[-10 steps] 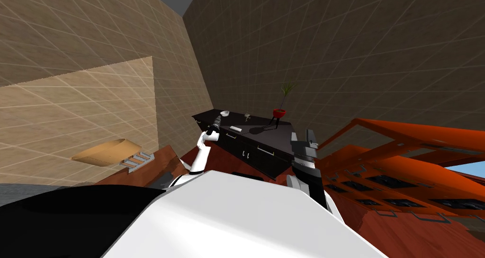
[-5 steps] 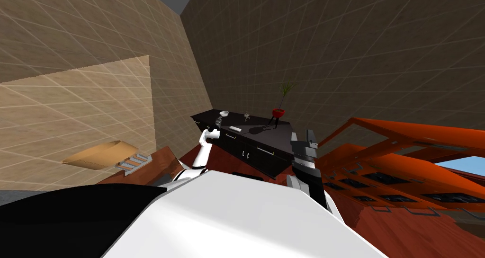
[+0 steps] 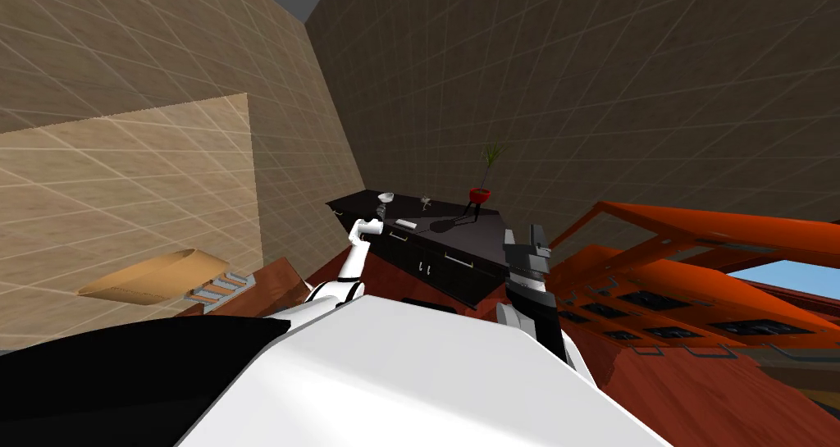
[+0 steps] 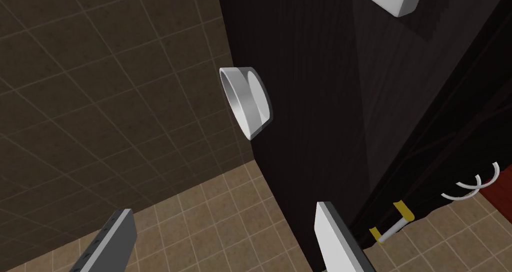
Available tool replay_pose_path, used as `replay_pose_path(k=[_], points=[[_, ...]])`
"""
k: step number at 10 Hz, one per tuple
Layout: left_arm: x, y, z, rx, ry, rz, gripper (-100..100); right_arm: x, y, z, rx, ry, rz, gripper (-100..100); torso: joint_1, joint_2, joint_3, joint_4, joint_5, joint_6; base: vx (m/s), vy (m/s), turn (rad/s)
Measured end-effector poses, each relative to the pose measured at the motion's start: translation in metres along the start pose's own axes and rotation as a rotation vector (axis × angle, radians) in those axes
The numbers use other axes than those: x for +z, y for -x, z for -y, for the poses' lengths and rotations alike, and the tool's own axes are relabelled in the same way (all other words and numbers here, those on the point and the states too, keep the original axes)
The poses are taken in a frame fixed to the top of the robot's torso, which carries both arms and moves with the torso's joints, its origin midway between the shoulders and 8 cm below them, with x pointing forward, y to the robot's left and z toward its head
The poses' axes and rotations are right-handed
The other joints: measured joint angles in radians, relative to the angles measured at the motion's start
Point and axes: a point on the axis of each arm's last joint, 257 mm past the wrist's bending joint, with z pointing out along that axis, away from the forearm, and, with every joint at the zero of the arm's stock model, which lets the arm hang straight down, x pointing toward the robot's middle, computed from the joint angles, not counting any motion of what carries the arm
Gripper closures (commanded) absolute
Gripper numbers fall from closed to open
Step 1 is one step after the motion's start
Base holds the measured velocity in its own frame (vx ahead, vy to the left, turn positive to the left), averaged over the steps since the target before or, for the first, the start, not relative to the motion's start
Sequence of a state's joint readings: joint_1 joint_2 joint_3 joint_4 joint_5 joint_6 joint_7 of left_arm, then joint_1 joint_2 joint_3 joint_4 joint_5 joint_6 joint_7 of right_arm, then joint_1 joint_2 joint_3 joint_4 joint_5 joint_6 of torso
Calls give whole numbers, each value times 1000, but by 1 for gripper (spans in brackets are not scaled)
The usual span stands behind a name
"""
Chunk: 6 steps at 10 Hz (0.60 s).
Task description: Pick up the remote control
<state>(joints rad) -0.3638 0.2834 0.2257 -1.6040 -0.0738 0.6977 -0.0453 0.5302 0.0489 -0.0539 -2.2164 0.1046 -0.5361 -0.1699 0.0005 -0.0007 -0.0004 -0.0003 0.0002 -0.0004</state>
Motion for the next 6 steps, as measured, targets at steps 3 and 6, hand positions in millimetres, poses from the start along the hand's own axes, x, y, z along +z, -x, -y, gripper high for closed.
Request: replay_pose_path(k=[3, 6], points=[[11, -5, -11, -15, 82, -20, -100, 0, 0, 0, 0, 0, 0, 0, 0, 0, 0, 0, 0, 0, 7, 13, -51], [18, -11, -22, -29, 164, -41, -100, 0, 0, 0, 0, 0, 0, 0, 0, 0, 0, 0, 0, 0, 10, 13, -55]])
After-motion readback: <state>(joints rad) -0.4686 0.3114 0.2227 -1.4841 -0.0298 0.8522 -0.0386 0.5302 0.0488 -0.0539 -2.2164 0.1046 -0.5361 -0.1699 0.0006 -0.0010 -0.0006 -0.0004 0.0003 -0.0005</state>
